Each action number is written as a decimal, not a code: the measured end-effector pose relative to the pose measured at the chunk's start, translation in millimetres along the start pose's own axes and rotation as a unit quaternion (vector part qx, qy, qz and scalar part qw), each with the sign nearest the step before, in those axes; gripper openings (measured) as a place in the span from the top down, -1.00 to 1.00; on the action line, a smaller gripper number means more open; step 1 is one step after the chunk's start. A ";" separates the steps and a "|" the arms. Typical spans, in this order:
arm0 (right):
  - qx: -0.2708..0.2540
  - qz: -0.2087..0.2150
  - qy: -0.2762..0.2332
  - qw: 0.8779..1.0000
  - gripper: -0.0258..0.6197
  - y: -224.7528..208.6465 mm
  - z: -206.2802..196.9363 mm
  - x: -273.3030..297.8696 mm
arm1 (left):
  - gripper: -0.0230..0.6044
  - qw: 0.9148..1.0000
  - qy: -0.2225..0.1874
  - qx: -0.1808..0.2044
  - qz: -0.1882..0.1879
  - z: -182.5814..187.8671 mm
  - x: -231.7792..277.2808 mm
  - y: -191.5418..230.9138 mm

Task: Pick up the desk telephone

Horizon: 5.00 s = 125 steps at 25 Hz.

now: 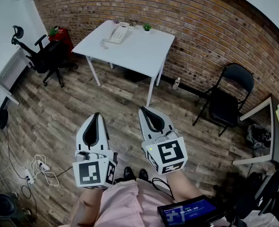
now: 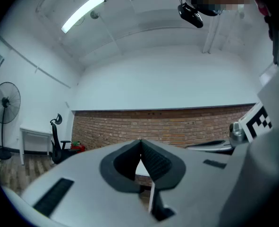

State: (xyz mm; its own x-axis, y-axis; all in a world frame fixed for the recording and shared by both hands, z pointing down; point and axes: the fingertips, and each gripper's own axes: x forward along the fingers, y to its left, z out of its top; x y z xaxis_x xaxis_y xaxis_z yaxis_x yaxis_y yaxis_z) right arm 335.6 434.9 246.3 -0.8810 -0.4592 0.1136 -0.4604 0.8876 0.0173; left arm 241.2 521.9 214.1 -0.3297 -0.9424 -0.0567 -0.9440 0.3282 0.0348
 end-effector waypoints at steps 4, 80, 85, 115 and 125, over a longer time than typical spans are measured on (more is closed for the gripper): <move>0.000 0.001 0.000 1.000 0.93 0.6 2.0 -0.6 | 0.89 1.000 0.001 0.003 0.000 1.5 -0.1 -0.9; 0.028 -0.074 0.056 0.995 0.26 -192.3 -25.3 464.4 | 0.11 0.995 0.077 -0.004 -0.068 -109.2 463.6 195.8; 0.039 -0.077 0.076 0.993 0.26 -225.7 -37.5 502.3 | 0.10 0.992 0.104 -0.012 -0.071 -130.8 513.4 200.9; 0.066 -0.133 0.050 0.988 0.26 -354.8 0.3 622.5 | -0.04 0.982 0.096 0.012 -0.164 -105.8 713.7 187.5; 0.086 -0.188 0.085 0.975 0.26 -381.0 -22.1 677.7 | -0.10 0.966 0.139 -0.004 -0.219 -141.0 785.9 213.4</move>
State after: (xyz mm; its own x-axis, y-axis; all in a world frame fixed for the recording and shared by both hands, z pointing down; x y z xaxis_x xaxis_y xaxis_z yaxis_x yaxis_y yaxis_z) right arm -83.6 -213.6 338.7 -0.6224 -0.7254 0.2941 -0.7719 0.6311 -0.0767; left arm -217.4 -157.8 317.7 0.1196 -0.9719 0.2027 -0.9914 -0.1061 0.0764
